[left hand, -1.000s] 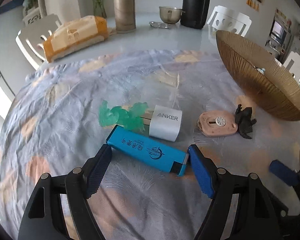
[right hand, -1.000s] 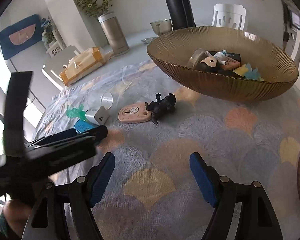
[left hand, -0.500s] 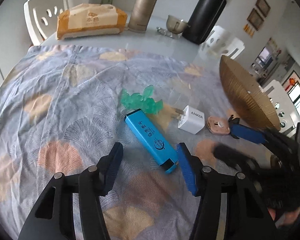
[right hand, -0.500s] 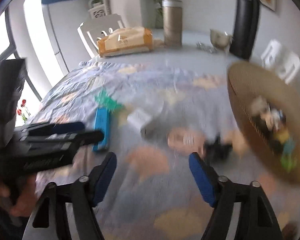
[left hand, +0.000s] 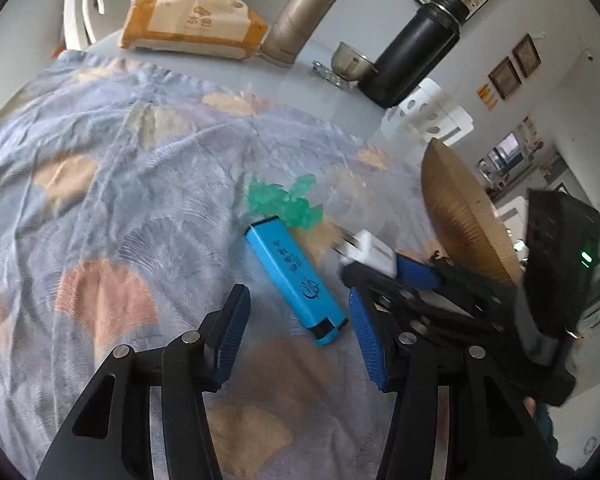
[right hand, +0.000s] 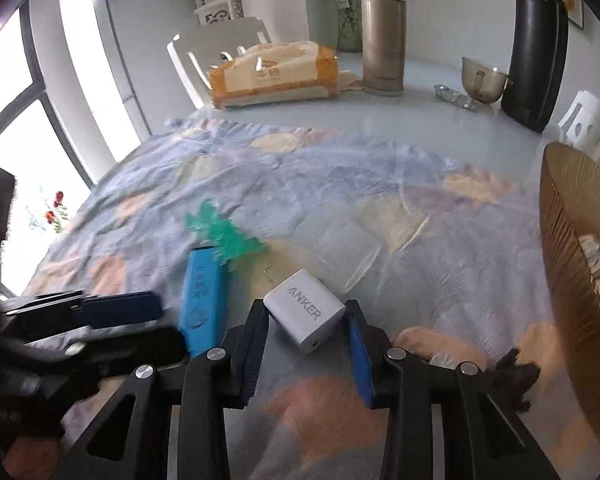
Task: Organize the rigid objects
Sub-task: 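Grasp the blue stick with left tool while right tool grasps the white ANKER charger, then lift and carry the blue stick and ANKER charger over the amber bowl with both tools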
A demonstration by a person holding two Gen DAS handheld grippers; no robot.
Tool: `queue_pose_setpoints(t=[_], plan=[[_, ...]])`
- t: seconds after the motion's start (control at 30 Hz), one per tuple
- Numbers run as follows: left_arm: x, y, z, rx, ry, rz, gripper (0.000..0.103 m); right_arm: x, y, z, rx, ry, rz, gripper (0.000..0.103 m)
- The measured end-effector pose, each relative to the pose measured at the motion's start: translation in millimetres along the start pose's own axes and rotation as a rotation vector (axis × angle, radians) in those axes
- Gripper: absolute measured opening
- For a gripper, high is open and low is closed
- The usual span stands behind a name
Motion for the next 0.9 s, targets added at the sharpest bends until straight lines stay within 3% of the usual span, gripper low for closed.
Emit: queue_pose_setpoints(t=[0.2, 0.37, 0.43, 0.5, 0.6, 0.73, 0.8, 0.9], plan=[[-6, -11, 29, 0.161, -0.168, 0.000, 0.058, -37, 33, 6, -0.007, -0.049, -0.082, 0.037], [0, -28, 45, 0.328, -0.208, -0.019, 0.058, -76, 64, 9, -0.073, -0.069, -0.049, 0.037], [1, -36, 52, 0.377, -0.245, -0.029, 0.057, -84, 69, 7, -0.080, -0.061, -0.029, 0.038], [1, -40, 55, 0.404, -0.289, -0.013, 0.047, -88, 71, 3, -0.093, -0.026, -0.010, 0.038], [-4, -34, 55, 0.352, -0.324, -0.027, 0.024, -91, 73, 1, -0.074, -0.011, -0.002, 0.038], [-30, -12, 56, 0.202, -0.343, -0.084, 0.021, -96, 81, 13, -0.082, -0.098, -0.006, 0.034], [-50, 2, 58, 0.194, -0.395, -0.092, 0.021, -102, 89, 21, -0.098, -0.171, -0.009, 0.032], [-66, 15, 60, 0.168, -0.420, -0.103, 0.021, -111, 102, 24, -0.052, -0.253, 0.004, 0.032]])
Point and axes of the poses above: each gripper's, at about its wrist camera, not at the fingertips, and y roughly against the way its jaws point, z to its right, x to its top, the point moved 1 cm from there along -y, roughly the way its jaws point, and after that the axes turned 2 degrees about z, right-handed, at the moved point
